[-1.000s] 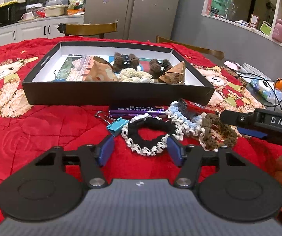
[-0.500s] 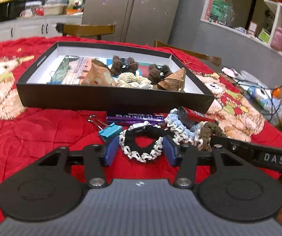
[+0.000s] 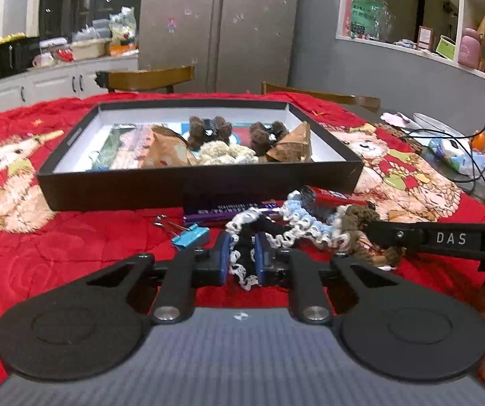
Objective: Organize objects
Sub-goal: 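Grasp the black-and-white scrunchie with the left tool while the right tool grasps the brown crocheted ring, then lift the scrunchie and ring and carry both toward the black box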
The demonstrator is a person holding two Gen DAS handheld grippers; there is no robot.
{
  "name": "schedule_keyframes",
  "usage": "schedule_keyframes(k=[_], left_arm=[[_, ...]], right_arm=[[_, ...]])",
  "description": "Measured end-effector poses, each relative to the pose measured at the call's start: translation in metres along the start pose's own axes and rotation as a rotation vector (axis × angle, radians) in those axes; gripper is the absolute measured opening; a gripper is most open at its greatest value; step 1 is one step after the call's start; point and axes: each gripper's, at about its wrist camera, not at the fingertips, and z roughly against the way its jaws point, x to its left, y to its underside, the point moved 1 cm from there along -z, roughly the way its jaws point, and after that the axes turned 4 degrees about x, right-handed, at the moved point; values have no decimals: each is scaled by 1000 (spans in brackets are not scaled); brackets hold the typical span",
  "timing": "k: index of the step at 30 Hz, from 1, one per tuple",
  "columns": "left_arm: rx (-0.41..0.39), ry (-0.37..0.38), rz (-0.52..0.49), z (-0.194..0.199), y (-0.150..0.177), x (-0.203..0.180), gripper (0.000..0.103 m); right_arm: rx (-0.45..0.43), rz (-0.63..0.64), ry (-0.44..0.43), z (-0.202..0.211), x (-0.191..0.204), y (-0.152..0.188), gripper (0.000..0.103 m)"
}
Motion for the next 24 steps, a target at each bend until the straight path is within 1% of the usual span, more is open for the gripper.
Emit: schedule_keyframes(k=[4,7,9,15,19,24], left_arm=[[2,-15,17,0,0,3,15],[-1,-29,0,1,1,1,14],[2,-34,-10,2,1,-1,14],[16,-45,2,1,1,3,12],[19,-51,-2,1,1,3,11],[22,-67,-10,3,1,1,11]], right_arm=[[-9,4,-2,2,0,0,14],[-26,14,-26,5,2,0,14],[-55,27,-32,9,4,0,14],[-170,73,-43,24,12,-1,14],[-206,119,-52,30,19,1,14],[-260,166,-41,37,27,4,14]])
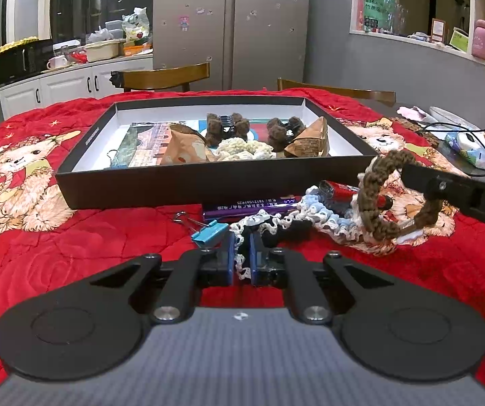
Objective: Organize objects
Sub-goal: 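Lift the scrunchie and ring and carry both toward the black box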
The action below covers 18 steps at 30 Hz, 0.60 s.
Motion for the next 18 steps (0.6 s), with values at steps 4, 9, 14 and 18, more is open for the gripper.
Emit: schedule_keyframes(k=[4,9,14,18], left_arm=[[7,-27,-6,5,0,-1,11],[11,-28,10,13,-3,-2,10],[18,-24,10,18,-8,-5,10],[28,-24,40,22,-15,2,10]], right_arm=[[-32,12,19,2,4,-2,14],[-25,-25,29,2,7,-5,14],[-12,-66,-5,4,12,-16,14],[-4,-68,-36,6,19,-27,14]])
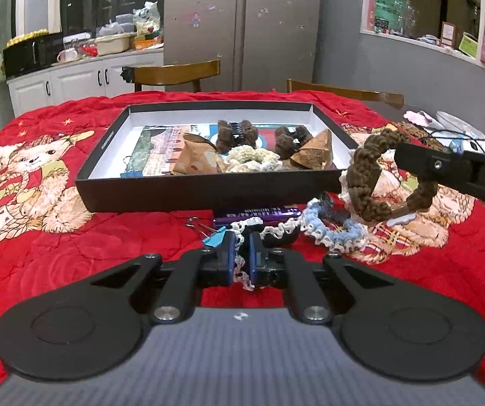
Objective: Organize objects
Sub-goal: 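Lift the scrunchie and ring and carry both toward the black box, then lower the held scrunchie and ring over the black box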
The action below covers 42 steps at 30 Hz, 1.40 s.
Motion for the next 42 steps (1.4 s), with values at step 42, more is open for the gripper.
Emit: schedule_keyframes(k=[42], left_arm=[[-395,-53,176,81,-170,112,10]], right_arm=[[-5,-14,-151,-102,108,-137,14]])
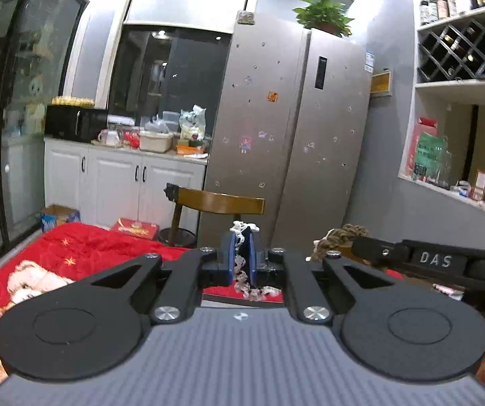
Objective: Organize objects
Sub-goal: 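Lower the held scrunchie and ring over the black box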
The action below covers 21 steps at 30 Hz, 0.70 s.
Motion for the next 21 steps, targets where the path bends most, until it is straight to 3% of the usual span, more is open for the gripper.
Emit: schedule_keyframes(k=[4,10,15,21], left_arm=[[4,-37,-9,-20,0,-2,10],[54,-3,25,-53,14,8,10],[147,18,28,-85,34,20,10],[225,-26,-1,-114,70,30,10]], right_arm=[[25,-51,-9,-20,-13,-1,14],[35,-81,-8,-36,-37,9,14],[94,-100,-1,-56,-49,19,14],[182,-99,6,-81,-57,41,14]])
